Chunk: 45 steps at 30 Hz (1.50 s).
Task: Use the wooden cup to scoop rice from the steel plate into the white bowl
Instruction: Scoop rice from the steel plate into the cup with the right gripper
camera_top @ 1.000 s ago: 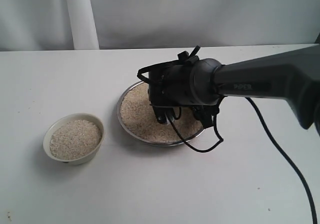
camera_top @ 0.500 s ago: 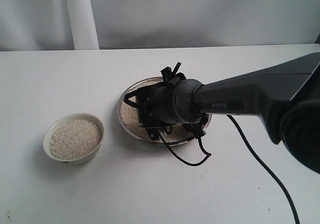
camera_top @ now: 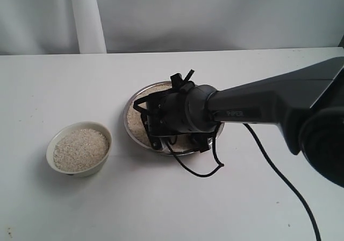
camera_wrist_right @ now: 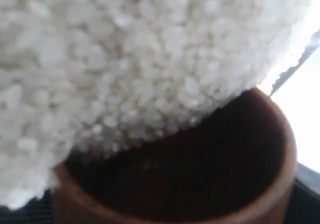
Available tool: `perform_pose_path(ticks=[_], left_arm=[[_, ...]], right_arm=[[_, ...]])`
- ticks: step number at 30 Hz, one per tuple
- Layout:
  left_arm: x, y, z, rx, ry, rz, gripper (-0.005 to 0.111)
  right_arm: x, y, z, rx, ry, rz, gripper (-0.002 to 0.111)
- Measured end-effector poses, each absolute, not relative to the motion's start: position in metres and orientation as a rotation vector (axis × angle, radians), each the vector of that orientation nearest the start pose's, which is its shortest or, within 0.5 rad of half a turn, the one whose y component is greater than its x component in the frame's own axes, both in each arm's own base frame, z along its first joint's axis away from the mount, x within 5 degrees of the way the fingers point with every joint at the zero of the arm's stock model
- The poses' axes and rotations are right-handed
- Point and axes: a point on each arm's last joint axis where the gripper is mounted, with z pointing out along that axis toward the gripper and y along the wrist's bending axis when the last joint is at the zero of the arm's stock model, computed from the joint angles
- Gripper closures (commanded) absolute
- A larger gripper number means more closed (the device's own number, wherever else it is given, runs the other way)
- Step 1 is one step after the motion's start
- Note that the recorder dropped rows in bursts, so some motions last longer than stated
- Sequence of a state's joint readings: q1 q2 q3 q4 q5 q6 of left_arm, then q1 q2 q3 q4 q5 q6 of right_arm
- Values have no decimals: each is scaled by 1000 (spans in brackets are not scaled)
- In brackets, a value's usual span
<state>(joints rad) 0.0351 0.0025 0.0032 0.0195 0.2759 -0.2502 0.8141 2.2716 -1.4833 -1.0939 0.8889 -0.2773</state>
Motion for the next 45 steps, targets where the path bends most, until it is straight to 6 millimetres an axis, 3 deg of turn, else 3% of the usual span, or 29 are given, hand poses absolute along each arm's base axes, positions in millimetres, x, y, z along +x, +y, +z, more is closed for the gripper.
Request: perform_pose_path(ticks=[8,20,45], left_arm=[[55,2,187,-239,1751,-138,107],[55,2,187,-239,1751,-138,107],[55,2,187,-239,1751,-138,107]], right_arm=[[347,284,105,-2045,1723,-995,97],[346,286,105,-1938,1818,-932,103],[354,288,112,-1435,2134,-559,103]])
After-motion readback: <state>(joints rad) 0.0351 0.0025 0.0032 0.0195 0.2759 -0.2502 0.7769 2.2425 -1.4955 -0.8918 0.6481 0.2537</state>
